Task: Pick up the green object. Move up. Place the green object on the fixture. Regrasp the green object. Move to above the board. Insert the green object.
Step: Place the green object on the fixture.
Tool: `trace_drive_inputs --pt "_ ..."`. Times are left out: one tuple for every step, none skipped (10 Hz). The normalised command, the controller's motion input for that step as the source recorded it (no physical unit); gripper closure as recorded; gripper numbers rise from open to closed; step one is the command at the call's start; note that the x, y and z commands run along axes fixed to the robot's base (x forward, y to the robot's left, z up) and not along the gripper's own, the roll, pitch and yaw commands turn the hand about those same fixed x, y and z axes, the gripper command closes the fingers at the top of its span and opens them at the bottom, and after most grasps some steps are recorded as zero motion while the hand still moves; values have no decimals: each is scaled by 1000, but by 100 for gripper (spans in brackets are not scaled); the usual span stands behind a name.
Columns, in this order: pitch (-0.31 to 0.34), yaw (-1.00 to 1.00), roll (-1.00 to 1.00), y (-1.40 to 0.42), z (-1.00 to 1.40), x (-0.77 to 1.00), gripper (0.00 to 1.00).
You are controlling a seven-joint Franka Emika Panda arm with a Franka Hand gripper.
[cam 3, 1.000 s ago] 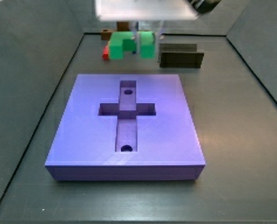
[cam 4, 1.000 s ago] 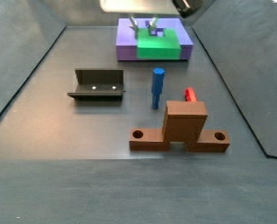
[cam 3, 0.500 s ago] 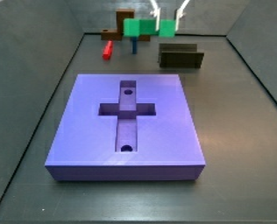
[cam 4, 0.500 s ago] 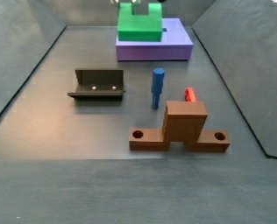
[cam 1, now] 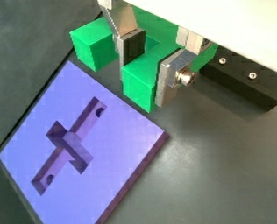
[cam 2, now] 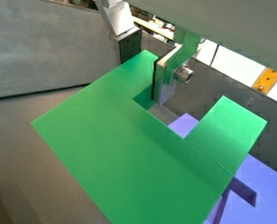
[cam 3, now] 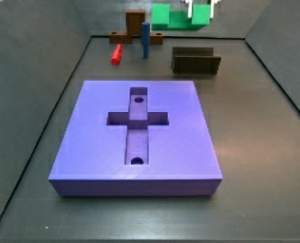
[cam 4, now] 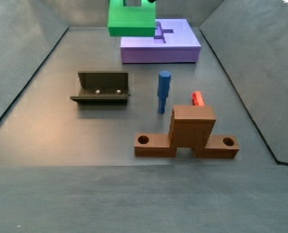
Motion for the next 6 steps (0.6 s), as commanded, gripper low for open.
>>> trace_drive_inputs --pt "103 43 60 0 103 789 100" --pt "0 0 -60 160 46 1000 100" --pt "-3 0 -83 206 60 1000 100" --pt "-23 0 -29 203 80 1000 100" --pt "0 0 -34 203 3 1000 100" --pt "0 0 -40 229 0 1000 100"
